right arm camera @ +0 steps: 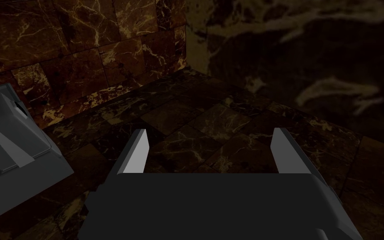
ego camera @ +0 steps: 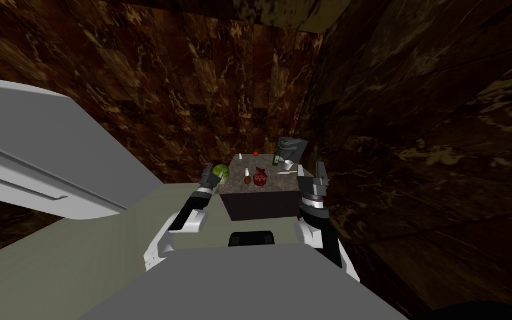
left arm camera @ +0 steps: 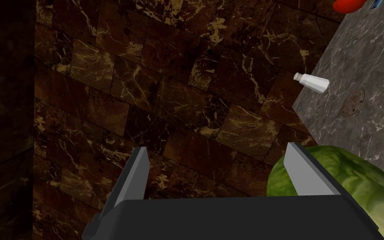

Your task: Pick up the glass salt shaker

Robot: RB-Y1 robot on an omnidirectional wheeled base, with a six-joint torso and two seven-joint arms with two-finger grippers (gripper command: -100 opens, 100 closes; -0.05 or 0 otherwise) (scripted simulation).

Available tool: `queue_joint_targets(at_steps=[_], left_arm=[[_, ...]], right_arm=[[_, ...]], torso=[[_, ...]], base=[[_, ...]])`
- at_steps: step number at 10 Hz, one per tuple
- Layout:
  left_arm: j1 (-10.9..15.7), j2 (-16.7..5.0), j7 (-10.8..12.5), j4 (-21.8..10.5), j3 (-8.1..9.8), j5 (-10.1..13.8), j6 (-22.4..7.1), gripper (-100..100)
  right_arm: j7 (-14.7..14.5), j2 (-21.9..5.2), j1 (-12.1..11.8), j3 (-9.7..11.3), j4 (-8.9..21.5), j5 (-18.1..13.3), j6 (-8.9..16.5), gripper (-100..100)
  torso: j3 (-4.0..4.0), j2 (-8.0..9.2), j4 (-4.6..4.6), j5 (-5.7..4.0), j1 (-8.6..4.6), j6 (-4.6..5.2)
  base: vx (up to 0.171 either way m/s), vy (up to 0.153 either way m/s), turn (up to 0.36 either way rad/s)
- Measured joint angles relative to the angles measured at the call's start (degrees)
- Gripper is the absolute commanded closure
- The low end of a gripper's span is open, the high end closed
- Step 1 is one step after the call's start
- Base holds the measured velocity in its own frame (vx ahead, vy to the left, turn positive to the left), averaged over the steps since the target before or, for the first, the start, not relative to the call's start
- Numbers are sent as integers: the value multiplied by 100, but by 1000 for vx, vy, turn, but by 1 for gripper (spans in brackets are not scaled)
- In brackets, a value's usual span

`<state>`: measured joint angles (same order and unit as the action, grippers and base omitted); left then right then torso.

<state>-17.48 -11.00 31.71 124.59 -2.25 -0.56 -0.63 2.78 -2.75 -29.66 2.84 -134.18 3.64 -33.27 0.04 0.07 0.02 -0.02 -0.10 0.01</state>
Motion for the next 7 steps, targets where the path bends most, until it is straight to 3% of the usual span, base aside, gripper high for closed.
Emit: queue_joint_targets(at_steps=[3, 7], left_arm=[[182, -23, 355, -91, 38, 26, -435, -100], [389, -42, 664, -196, 95, 60, -998, -100]], right_arm=[[0, 0, 0, 0, 0, 0, 0, 0], [0, 0, 0, 0, 0, 0, 0, 0]], torso=[[3, 4, 1, 0, 0, -1], [-2, -4, -1, 0, 4, -2]], base=[[-29, -22, -12], [-15, -23, -22]])
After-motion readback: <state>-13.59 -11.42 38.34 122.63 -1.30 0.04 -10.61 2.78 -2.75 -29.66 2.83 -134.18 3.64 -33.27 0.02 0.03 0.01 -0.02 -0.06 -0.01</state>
